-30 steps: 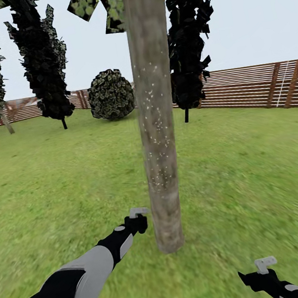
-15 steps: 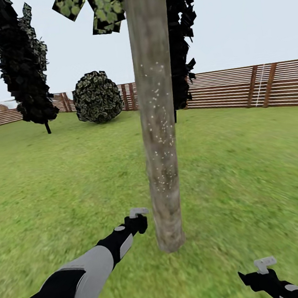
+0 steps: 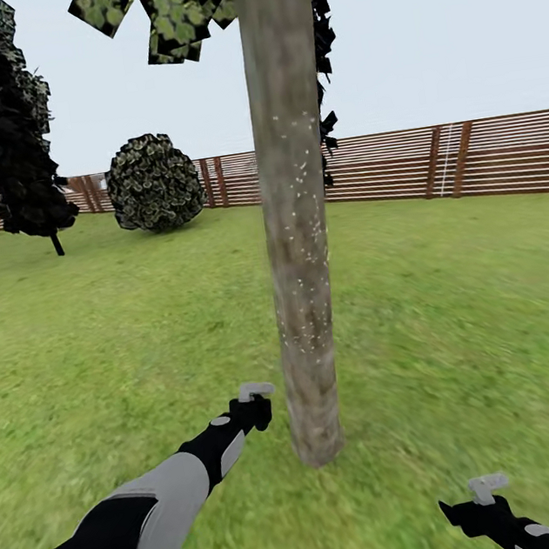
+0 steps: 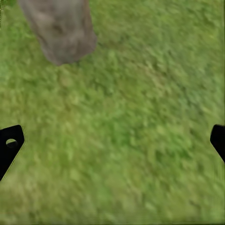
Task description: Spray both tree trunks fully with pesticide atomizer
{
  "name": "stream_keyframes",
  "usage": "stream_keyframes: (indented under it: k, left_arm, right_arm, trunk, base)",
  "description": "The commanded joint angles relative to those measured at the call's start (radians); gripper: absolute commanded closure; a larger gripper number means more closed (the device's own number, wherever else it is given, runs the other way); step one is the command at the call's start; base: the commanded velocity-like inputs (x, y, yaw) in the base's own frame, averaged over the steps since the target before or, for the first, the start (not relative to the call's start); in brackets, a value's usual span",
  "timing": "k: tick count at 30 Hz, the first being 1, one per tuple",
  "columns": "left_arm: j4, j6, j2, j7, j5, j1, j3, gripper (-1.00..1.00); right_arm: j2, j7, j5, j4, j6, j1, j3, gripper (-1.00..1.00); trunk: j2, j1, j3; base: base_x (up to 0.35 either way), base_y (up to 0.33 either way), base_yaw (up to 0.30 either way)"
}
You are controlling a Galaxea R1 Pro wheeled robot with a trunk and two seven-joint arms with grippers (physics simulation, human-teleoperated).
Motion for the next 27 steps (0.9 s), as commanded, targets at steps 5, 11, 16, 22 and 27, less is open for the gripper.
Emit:
stream_keyframes:
  k: [5, 11, 16, 22, 27]
  left_arm:
    - [0.001, -0.004, 0.0, 0.0, -0.005, -0.001, -0.002, 1.0]
    - [0.001, -0.005, 0.0, 0.0, -0.005, -0.001, -0.002, 1.0]
    - [0.001, -0.006, 0.0, 0.0, -0.005, -0.001, -0.002, 1.0]
    - [0.002, -0.007, 0.0, 0.0, -0.005, -0.001, -0.002, 1.0]
    - [0.002, -0.007, 0.0, 0.0, -0.005, -0.001, -0.002, 1.0]
  right_arm:
    - [0.0, 0.007, -0.011, 0.005, -0.007, -0.002, 0.006, -1.0]
    - [0.0, 0.007, -0.012, 0.005, -0.007, -0.002, 0.007, -1.0]
    - [0.0, 0.007, -0.012, 0.005, -0.007, -0.002, 0.007, -1.0]
    - [0.0, 0.007, -0.012, 0.005, -0.007, -0.002, 0.007, -1.0]
    - [0.0, 0.007, -0.012, 0.005, -0.007, -0.002, 0.007, -1.0]
  trunk:
    - [-0.001, 0.0, -0.002]
    - [-0.001, 0.0, -0.002]
    - [-0.001, 0.0, -0.002]
    - [-0.001, 0.0, -0.002]
    - [-0.001, 0.0, -0.002]
  base:
    - [0.005, 0.35, -0.161]
    - [-0.043, 0.35, -0.177]
    - [-0.012, 0.35, -0.24]
    - [-0.029, 0.34, -0.293]
    - [-0.014, 0.149, -0.299]
